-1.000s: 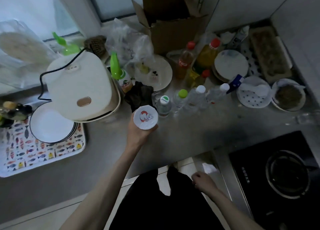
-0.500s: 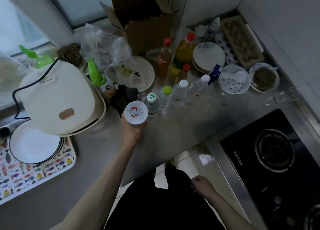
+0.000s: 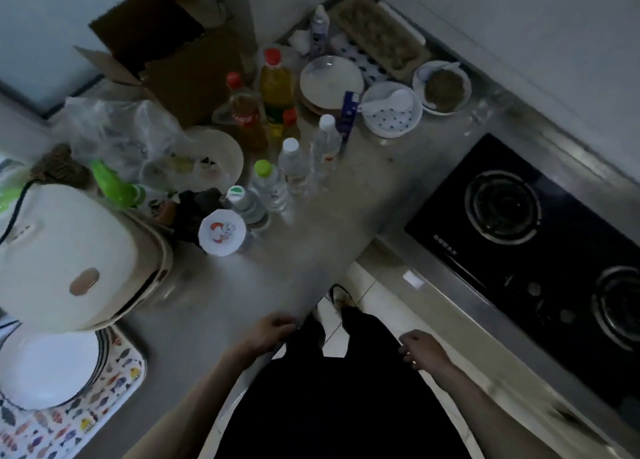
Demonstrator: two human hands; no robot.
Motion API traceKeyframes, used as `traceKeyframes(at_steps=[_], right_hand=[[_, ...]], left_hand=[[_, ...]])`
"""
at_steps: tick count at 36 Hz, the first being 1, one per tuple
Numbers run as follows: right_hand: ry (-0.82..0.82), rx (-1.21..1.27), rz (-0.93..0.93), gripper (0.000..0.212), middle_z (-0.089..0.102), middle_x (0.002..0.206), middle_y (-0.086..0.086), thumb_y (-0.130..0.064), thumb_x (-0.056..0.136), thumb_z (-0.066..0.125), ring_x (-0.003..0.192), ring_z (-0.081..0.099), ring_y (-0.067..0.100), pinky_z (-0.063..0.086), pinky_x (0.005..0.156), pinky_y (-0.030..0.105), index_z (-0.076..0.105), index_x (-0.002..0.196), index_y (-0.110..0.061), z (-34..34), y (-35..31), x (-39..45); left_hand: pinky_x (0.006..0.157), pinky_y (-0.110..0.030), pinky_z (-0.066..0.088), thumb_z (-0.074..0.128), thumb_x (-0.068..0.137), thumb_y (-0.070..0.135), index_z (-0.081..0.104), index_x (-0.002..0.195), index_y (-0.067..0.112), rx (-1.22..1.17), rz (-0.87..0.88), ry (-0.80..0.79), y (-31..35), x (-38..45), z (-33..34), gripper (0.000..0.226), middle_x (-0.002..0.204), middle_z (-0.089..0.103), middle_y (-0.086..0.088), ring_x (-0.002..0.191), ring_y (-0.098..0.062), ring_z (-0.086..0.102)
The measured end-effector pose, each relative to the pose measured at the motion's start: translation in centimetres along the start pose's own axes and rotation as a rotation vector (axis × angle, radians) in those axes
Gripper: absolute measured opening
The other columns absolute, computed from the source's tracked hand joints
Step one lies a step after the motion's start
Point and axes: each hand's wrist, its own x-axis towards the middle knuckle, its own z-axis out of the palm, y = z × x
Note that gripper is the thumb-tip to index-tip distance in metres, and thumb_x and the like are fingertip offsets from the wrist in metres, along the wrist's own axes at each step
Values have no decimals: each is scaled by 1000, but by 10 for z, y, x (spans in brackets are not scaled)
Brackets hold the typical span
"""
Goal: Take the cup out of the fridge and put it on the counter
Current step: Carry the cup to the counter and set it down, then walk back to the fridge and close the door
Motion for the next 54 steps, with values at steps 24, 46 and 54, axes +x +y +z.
traceKeyframes(at_steps=[24,46,54], right_hand=[[126,914,540,30,72,116,11,-23,92,53,102,67,27,49,84,31,73,108,-8,145,345,-114],[477,1362,358,27,77,97,13,-24,89,51,87,72,35,56,77,43,68,92,-3,-54,719,-148],[427,1520,482,25,75,100,11,-25,94,51,82,68,25,54,80,37,69,100,-8,-65,861,-169]], left_hand=[[85,-31,45,48,106,33,66,115,20,1490,340,-370,134,6,342,24,110,66,-3,120,-29,66],[56,-26,25,50,107,9,54,96,8,1624,120,-307,69,-62,672,12,95,54,-17,80,-20,49],[64,-31,26,48,100,8,47,74,13,1796,209,-347,50,-90,900,26,78,45,-15,72,-20,43]])
